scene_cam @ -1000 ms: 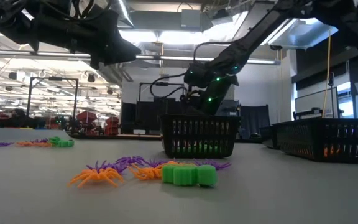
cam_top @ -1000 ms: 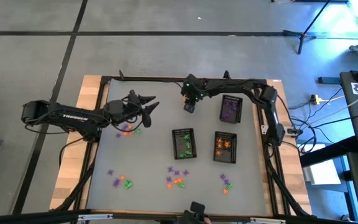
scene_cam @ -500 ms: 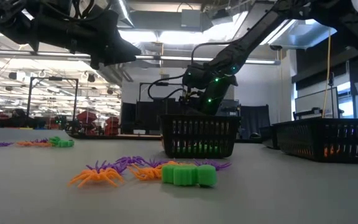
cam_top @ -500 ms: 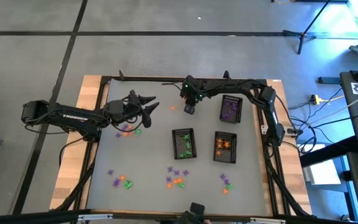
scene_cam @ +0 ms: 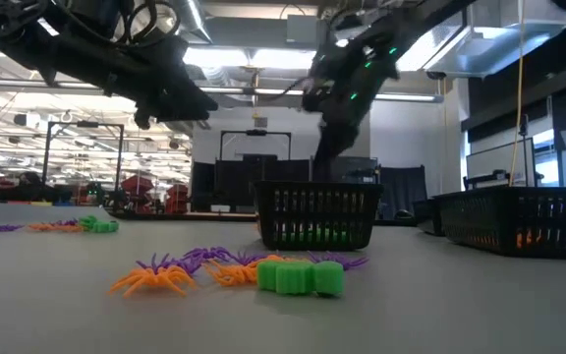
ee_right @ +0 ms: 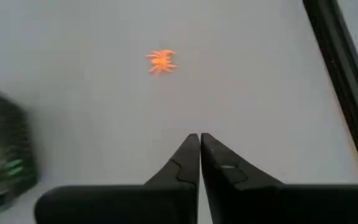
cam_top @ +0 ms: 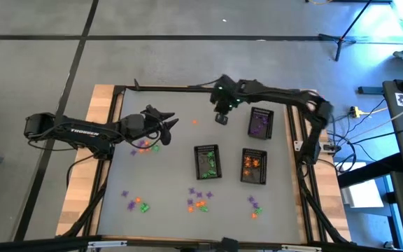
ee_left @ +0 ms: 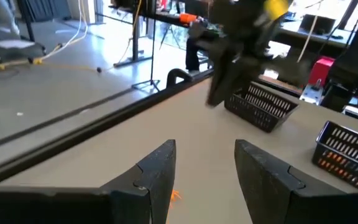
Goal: Sort Halloween decoration
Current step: Put the orange spider toy into the bottom right bin
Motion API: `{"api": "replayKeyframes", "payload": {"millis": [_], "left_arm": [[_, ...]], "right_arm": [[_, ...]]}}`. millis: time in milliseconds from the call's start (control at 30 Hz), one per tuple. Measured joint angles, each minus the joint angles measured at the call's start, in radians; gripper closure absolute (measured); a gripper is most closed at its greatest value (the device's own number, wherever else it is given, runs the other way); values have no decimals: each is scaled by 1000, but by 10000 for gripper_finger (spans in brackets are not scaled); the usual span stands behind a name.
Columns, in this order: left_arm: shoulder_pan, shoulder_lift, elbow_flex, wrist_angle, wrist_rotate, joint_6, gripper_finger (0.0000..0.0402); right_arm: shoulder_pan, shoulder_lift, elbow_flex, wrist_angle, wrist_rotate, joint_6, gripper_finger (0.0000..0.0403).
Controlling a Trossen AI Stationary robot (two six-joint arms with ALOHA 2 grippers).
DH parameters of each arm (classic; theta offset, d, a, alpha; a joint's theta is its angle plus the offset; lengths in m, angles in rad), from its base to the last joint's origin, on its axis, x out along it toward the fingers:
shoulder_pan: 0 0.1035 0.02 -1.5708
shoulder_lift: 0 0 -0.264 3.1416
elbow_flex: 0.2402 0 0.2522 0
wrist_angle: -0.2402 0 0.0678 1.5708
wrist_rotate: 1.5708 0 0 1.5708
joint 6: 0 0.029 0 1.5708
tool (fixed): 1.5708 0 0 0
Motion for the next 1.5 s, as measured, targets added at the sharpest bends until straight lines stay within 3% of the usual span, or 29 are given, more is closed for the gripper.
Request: {"api": "replayKeyframes", "payload": {"millis": [233, 400, 533, 700, 900, 1100, 1500], "left_arm": [[5, 86, 60, -51, -2, -56, 245], [28, 291, 263, -235, -2, -77, 245], [87, 461, 463, -446, 27, -51, 245], [179, 609, 658, -641, 198, 64, 245], [276, 724, 778, -803, 402, 136, 245], [328, 801, 788, -877, 433, 155, 245], [280, 891, 790, -830, 425, 159, 245]], "right_arm": [[2, -319, -316, 248, -60, 91, 388], [17, -513, -562, 405, -23, 161, 388], [28, -620, -675, 438, 12, 224, 388], [73, -709, -712, 452, 41, 245, 388], [136, -725, -713, 473, 74, 243, 388], [186, -724, -713, 483, 117, 222, 388], [190, -724, -713, 485, 142, 212, 388]]}}
